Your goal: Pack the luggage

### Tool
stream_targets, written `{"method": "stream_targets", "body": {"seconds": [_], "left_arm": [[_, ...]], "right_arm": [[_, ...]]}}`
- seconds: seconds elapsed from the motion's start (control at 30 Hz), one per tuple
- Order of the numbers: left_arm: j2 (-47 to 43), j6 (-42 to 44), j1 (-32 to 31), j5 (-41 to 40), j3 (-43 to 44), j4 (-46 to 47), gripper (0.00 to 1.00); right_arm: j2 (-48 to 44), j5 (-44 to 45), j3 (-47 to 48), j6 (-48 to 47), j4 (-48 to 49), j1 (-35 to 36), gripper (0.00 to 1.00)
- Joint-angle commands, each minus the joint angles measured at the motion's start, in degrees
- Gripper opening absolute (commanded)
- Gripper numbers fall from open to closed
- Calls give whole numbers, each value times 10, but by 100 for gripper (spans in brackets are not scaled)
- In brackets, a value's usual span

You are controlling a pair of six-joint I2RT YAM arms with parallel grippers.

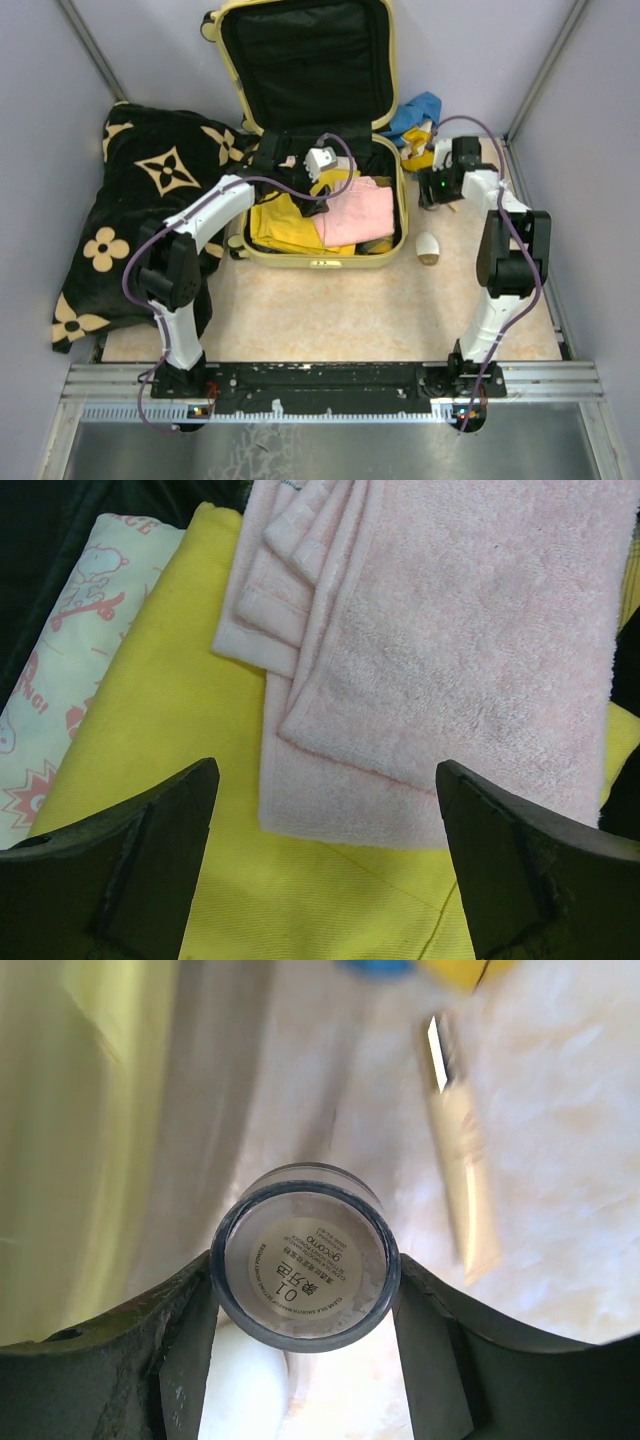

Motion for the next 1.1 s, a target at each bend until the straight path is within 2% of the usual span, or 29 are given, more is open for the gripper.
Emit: {"method": "stream_targets", "body": {"seconds": [0.0,0.3,0.63,0.8,0.9,1.07], "left_arm": [[-27,-12,19,11,5,3,95],[-31,-16,35,11,9,0,95],[-41,-13,39,4,2,-4,95],[-45,-9,43,2,-5,-7,95],[-47,-6,45,2,-8,-10,95],[-47,-4,50,9,-7,-9,97]], "right_arm": [[-53,-45,105,44,5,8,43],[-13,-81,207,65,48,86,44],[157,-61,349,63,46,143,48],[196,-41,380,58,54,145,58],[200,-34,394,57,53,149,76],[172,-32,395,59,40,149,91]]}}
